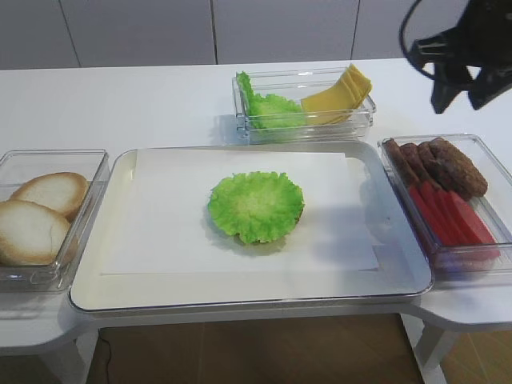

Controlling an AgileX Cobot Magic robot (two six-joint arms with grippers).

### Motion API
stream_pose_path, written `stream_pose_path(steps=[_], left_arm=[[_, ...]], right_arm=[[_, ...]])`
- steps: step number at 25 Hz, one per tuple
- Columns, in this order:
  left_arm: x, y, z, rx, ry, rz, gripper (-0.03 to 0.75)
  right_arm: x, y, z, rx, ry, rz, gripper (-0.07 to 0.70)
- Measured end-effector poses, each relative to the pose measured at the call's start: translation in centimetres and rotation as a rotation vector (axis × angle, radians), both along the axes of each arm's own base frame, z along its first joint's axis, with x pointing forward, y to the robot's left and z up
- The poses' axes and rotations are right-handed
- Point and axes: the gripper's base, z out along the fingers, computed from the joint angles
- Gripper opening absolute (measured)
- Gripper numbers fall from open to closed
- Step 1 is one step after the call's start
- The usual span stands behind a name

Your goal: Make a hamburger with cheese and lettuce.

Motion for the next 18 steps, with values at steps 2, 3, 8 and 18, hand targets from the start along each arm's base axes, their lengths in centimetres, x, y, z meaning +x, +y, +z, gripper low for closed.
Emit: stream_pose_path(steps=[2,3,8,18], left_arm=[[0.0,0.0,0.0,0.0,0.0,0.0,0.477],[0.0,0.0,0.0,0.0,0.0,0.0,0.477],[0.0,0.0,0.0,0.0,0.0,0.0,0.477],[0.0,0.0,0.0,0.0,0.0,0.0,0.477]], right_arm=[[-0.1,-2.2,0.2,0.023,0.01,-0.047,0.356],[-0.3,-3.3,0.3,0.039,0.014,-0.079,0.356],[-2.6,-7.3,1.8,0.029,-0.024,-0.184,0.356],[-8.6,-8.5,2.9,-0.021,-0.071,-0.21,0.356]])
